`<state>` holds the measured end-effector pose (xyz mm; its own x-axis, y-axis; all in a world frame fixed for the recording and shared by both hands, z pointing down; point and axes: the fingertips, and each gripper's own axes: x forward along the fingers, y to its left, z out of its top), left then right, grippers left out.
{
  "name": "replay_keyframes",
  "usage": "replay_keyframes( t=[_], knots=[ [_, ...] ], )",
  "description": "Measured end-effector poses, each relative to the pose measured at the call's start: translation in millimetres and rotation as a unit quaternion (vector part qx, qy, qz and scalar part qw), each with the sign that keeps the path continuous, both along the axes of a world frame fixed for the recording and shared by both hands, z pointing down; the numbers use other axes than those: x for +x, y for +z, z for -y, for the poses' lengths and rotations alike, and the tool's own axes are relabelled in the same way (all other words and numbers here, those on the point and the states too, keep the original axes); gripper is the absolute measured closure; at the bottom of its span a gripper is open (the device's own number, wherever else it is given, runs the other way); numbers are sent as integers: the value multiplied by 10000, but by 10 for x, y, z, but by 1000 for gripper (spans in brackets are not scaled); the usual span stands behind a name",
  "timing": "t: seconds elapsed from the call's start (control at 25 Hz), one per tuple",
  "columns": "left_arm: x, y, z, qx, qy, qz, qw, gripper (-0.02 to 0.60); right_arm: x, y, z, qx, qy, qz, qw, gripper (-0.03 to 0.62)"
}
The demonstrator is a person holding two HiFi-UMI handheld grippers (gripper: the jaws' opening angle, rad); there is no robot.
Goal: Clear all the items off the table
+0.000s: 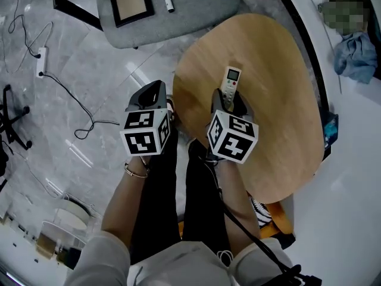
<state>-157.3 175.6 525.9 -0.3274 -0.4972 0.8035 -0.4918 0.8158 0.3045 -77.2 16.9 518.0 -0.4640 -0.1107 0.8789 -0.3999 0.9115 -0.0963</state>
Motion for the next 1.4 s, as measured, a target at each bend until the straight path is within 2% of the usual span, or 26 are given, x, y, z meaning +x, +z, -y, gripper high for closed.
replay_keyframes(
  t=[0.24, 0.4, 0.76, 1.12, 1.4],
  knots=[
    [-87, 53, -93, 30, -130, -118, 9998, 574, -232, 76, -127, -9, -317, -35, 9995, 379],
    [-225, 93, -111, 38, -118, -142, 9998, 574, -519, 112, -210, -28, -540, 44, 9985, 379],
    [-1069, 99, -183, 135, -399, 104, 9991, 574, -1501, 127, -222, 54, -1018, 411, 9939, 379],
    [-2037, 7, -191, 156, -418, 717, 9964, 574, -2498, 167, -34, 103, -1517, 582, 9867, 379],
    [-2316, 82, -210, 121, -544, 669, 9962, 574, -2834, 358, -23, 218, -1791, 376, 9829, 379]
  ],
)
